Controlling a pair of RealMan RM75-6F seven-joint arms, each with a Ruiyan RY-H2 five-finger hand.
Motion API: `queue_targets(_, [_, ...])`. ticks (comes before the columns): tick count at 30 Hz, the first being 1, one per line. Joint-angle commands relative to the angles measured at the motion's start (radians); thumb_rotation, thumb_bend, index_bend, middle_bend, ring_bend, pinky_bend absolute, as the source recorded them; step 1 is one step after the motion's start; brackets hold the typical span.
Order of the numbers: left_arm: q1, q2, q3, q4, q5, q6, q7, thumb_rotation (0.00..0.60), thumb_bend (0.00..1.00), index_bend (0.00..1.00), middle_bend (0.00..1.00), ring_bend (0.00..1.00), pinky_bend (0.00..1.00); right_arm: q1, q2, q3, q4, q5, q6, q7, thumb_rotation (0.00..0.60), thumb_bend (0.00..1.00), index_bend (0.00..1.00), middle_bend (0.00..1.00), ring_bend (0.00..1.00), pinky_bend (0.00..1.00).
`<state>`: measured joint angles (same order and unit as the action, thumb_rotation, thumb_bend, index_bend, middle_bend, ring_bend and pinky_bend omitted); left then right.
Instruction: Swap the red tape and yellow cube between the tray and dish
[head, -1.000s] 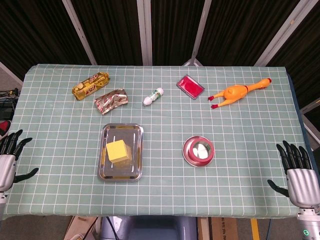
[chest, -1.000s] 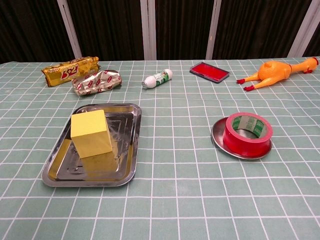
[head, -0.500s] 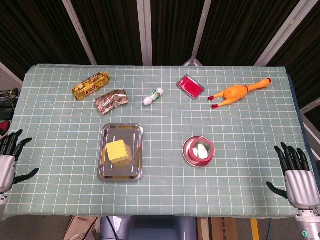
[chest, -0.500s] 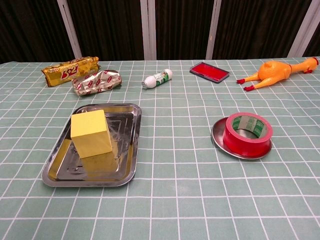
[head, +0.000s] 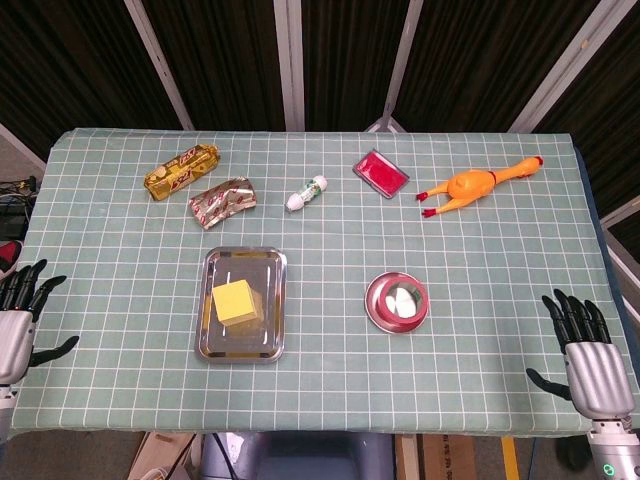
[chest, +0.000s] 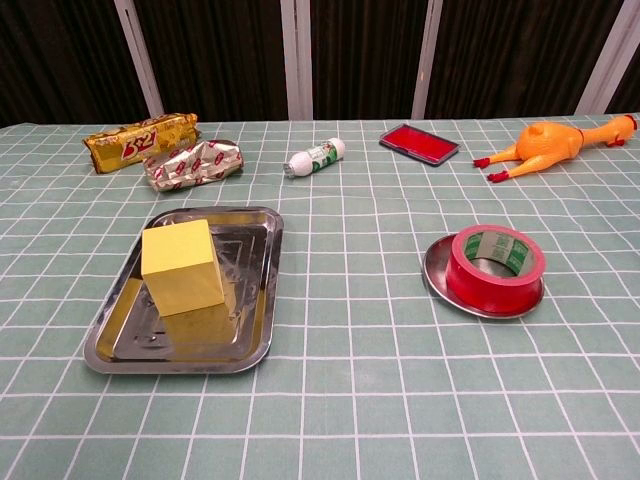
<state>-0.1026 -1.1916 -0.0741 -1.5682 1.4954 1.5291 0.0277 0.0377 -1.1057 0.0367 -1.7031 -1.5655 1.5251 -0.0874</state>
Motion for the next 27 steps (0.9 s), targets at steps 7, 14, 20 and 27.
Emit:
queue_targets(7, [0.006, 0.005, -0.005, -0.001, -0.006, 0.01, -0.014, 0.6, 0.03, 0.19, 0.0, 0.0, 0.01, 0.072, 0.001, -0.005, -0.061, -0.015, -0.119, 0.011, 0.6, 0.02, 0.0, 0.0, 0.0, 0.0])
queue_targets(14, [0.003, 0.004, -0.007, 0.001, -0.012, 0.002, -0.009, 0.6, 0.03, 0.19, 0.0, 0.0, 0.01, 0.22, -0.006, 0.069, -0.199, 0.114, -0.338, -0.098, 0.6, 0.02, 0.0, 0.0, 0.0, 0.0])
queue_targets(20, [0.006, 0.002, -0.015, -0.001, -0.031, 0.004, 0.005, 0.6, 0.03, 0.19, 0.0, 0.0, 0.01, 0.351, -0.064, 0.128, -0.227, 0.306, -0.497, -0.238, 0.6, 0.02, 0.0, 0.0, 0.0, 0.0])
queue_targets(27, [0.005, -0.002, -0.021, 0.001, -0.044, -0.001, 0.015, 0.6, 0.03, 0.19, 0.0, 0.0, 0.01, 0.481, -0.142, 0.158, -0.18, 0.536, -0.609, -0.361, 0.6, 0.02, 0.0, 0.0, 0.0, 0.0])
